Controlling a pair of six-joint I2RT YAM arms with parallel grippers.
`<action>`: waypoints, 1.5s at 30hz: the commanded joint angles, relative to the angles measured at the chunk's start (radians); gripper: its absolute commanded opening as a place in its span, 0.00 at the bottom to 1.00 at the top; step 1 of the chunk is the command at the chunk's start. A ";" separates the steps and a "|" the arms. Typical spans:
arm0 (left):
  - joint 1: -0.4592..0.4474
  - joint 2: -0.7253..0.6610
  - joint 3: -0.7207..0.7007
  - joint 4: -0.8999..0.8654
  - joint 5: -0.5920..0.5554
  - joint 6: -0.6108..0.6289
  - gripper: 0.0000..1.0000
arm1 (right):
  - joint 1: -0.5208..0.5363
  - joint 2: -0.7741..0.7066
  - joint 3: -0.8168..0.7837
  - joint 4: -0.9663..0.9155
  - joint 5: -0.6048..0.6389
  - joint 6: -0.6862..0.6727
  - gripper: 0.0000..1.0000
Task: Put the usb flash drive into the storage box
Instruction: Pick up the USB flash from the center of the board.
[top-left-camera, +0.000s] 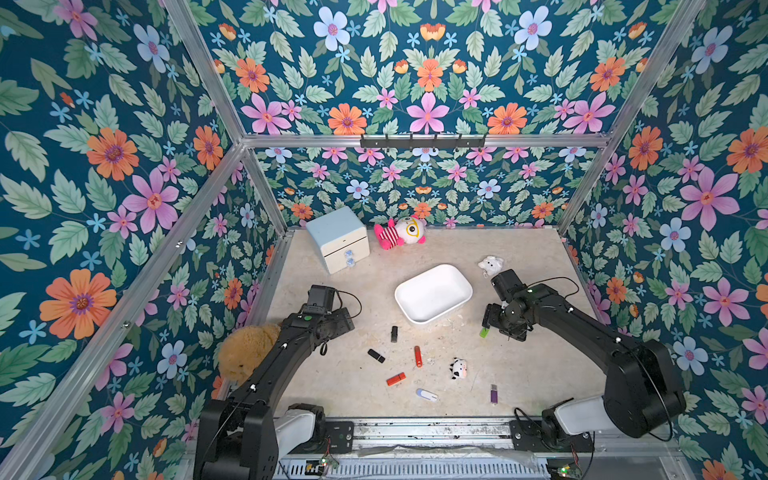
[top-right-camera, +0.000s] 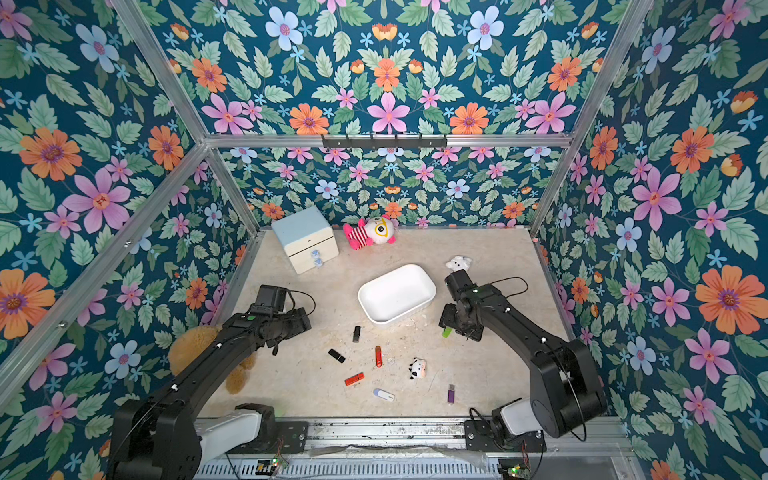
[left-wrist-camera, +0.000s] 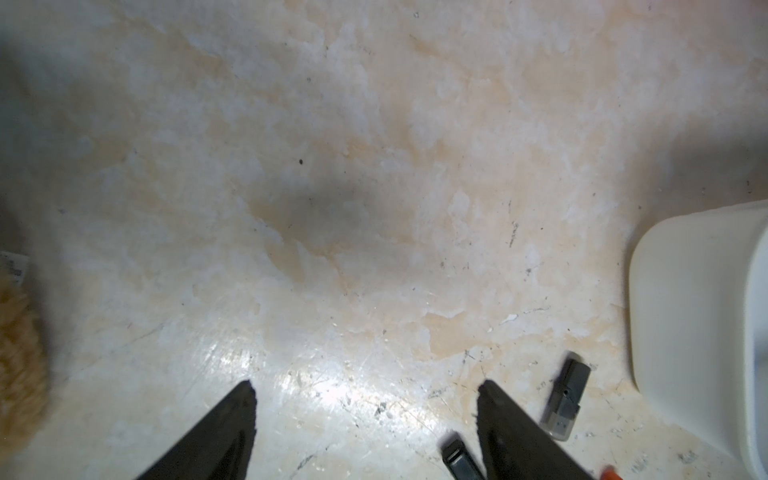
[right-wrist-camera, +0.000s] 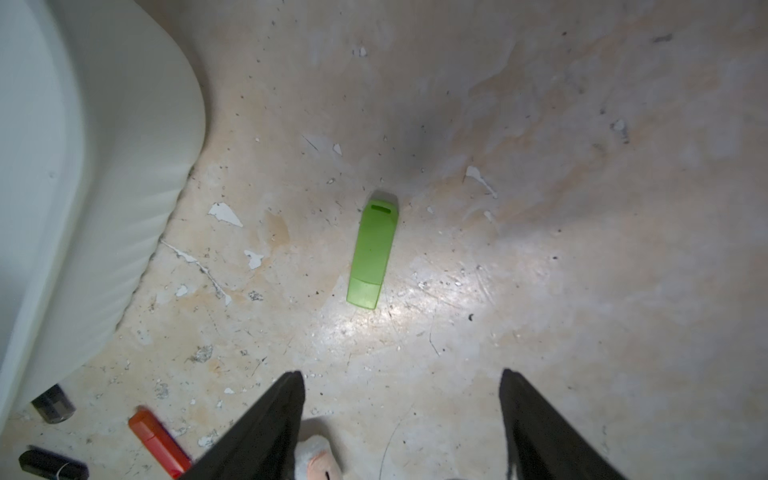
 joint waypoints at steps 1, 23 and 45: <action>-0.015 -0.002 0.007 -0.025 0.004 -0.021 0.86 | 0.005 0.047 0.004 0.046 -0.034 0.017 0.73; -0.085 0.024 0.006 -0.063 -0.036 -0.044 0.86 | 0.013 0.279 0.059 0.077 0.021 0.009 0.49; -0.228 0.098 0.041 -0.178 -0.095 -0.122 0.85 | 0.013 0.323 0.061 0.092 -0.002 -0.019 0.25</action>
